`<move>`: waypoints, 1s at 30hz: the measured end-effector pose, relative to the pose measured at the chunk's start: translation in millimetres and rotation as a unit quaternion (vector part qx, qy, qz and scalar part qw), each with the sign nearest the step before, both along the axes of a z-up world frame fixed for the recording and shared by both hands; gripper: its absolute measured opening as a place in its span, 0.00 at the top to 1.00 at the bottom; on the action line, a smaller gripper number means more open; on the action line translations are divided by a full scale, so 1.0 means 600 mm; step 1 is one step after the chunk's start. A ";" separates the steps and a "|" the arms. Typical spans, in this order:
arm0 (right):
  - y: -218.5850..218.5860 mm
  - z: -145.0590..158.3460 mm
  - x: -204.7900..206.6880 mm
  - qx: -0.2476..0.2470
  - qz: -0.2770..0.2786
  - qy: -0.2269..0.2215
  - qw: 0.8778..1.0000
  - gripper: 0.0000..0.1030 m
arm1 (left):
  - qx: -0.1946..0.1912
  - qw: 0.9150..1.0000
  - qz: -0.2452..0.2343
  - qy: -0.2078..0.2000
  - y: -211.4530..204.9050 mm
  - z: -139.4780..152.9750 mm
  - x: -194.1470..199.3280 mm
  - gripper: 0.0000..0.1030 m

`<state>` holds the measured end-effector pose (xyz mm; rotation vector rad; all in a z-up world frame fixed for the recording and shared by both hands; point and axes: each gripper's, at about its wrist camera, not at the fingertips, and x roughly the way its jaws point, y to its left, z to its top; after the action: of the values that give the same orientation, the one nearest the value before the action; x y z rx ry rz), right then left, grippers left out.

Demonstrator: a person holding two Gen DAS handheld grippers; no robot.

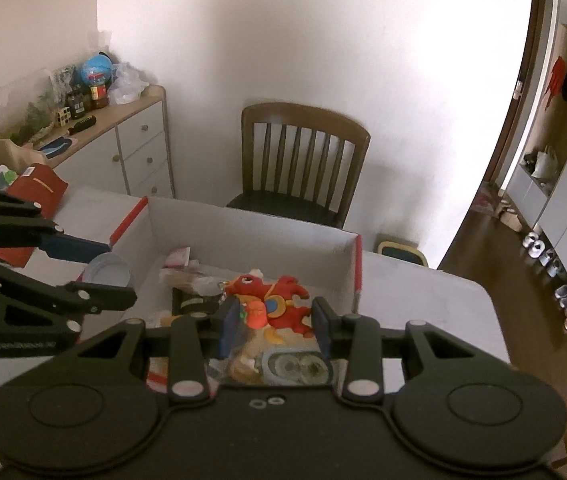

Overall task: Organize objects
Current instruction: 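Carry the white lid and dragon keychain with both tools over the red box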

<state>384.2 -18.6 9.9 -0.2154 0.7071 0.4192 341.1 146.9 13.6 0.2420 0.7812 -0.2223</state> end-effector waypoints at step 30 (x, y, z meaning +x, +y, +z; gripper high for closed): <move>0.040 -0.125 0.052 -0.041 0.011 0.073 0.996 0.61 | 0.010 0.994 0.058 0.093 0.024 -0.152 0.142 0.63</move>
<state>415.4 5.5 -65.2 -0.2726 0.8674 0.4311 426.2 161.4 -77.7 0.1962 0.9794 -0.1280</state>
